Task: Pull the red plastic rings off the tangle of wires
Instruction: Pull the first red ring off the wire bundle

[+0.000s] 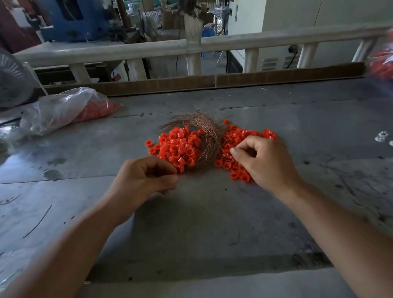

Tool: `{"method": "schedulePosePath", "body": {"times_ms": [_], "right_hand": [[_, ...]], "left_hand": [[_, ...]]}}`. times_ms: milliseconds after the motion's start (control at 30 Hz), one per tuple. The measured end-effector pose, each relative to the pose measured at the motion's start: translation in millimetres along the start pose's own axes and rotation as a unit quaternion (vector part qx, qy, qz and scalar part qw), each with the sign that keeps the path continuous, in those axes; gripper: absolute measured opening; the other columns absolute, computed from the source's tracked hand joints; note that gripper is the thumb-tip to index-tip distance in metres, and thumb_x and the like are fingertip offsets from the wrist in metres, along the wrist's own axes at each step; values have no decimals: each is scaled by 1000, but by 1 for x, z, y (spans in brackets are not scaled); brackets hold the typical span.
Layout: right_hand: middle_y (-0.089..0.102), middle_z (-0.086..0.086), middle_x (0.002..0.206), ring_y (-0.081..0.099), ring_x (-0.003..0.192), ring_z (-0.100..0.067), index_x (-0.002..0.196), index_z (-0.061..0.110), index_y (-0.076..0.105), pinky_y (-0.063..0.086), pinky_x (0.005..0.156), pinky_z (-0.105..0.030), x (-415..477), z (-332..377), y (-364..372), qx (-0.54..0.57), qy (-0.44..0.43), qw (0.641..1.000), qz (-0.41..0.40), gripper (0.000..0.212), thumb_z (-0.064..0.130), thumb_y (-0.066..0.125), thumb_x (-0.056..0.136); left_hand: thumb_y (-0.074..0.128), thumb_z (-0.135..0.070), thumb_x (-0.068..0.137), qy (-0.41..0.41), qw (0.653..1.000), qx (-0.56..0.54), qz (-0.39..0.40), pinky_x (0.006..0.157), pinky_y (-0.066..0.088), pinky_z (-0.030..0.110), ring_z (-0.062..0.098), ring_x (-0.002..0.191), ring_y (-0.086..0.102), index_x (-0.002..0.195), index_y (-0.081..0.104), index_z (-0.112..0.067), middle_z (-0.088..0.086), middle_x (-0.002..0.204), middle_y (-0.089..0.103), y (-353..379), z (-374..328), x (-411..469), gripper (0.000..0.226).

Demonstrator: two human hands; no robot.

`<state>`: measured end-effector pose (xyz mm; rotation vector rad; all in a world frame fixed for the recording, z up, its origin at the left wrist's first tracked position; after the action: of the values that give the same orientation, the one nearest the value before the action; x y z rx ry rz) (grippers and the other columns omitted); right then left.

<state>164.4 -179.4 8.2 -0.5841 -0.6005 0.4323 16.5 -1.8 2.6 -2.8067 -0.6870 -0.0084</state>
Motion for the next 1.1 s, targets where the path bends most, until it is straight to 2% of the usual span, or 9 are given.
{"method": "schedulePosePath", "body": {"times_ms": [100,233,400,500,633,733,867,967,1100], "right_hand": [[61,12,70,57,66,-5,83,16,68,44,66,-20,-1,9,3,11,-24,1000,-12,5,15,64,83],[58,4,83,51,76,-10,101,16,69,37,69,-18,10,24,11,-43,-72,996,-2,20,12,63,83],[41,6,87,41,89,-10,118,25,62,30,72,-19,26,31,17,-173,-142,971,81,36,11,60,85],[41,4,86,48,93,-19,109,20,67,29,69,-23,26,35,20,-214,-185,954,99,27,14,64,83],[55,-8,78,54,80,-28,81,10,74,32,67,-27,26,38,20,-228,-249,939,74,9,12,73,73],[62,-7,78,58,78,-24,78,9,73,41,69,-29,27,39,16,-142,-221,964,38,6,10,73,72],[63,15,66,60,65,-1,69,25,68,47,67,-13,34,45,-4,113,-78,990,-11,12,15,75,71],[68,8,62,65,65,-5,69,24,64,51,65,-17,36,52,-23,262,-34,964,-13,17,10,71,75],[70,-3,68,68,70,-20,67,13,57,54,65,-27,30,55,-46,437,14,899,-30,19,-3,60,78]], "left_hand": [[71,-15,55,-16,997,-70,23,59,53,18,15,64,66,74,73,-20,3,70,69,2,2,-2,20],[69,-18,55,-17,996,-80,24,63,52,16,13,66,67,75,76,-28,4,71,71,2,4,-2,23],[69,-17,57,-15,996,-84,31,62,53,18,16,66,67,80,72,-19,8,73,71,6,3,-4,23],[69,-16,59,-17,996,-76,35,63,53,18,16,67,68,80,72,-21,9,75,71,6,1,-5,22],[68,-14,59,-20,995,-91,34,61,52,17,14,65,67,81,71,-18,6,71,71,8,-2,-6,22],[68,-1,67,-23,994,-96,34,60,52,17,13,63,67,83,70,-13,5,68,70,8,-3,-6,20],[65,7,73,-20,996,-84,32,61,53,18,13,63,66,85,69,-11,4,69,70,7,-3,-6,22],[66,4,73,-6,997,-66,36,60,53,19,14,63,65,83,70,-14,6,70,69,7,-5,-8,21],[68,3,72,16,997,-65,28,58,51,19,16,63,63,75,72,-20,6,68,68,8,-9,-9,24]]}}
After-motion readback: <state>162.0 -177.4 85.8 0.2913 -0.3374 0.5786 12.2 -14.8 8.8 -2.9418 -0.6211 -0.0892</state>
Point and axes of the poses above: each hand's wrist, its own x-axis towards the middle knuckle, its own y-axis out of the palm, z = x × y, the point moved 2 cm from there along x, towards the middle knuckle
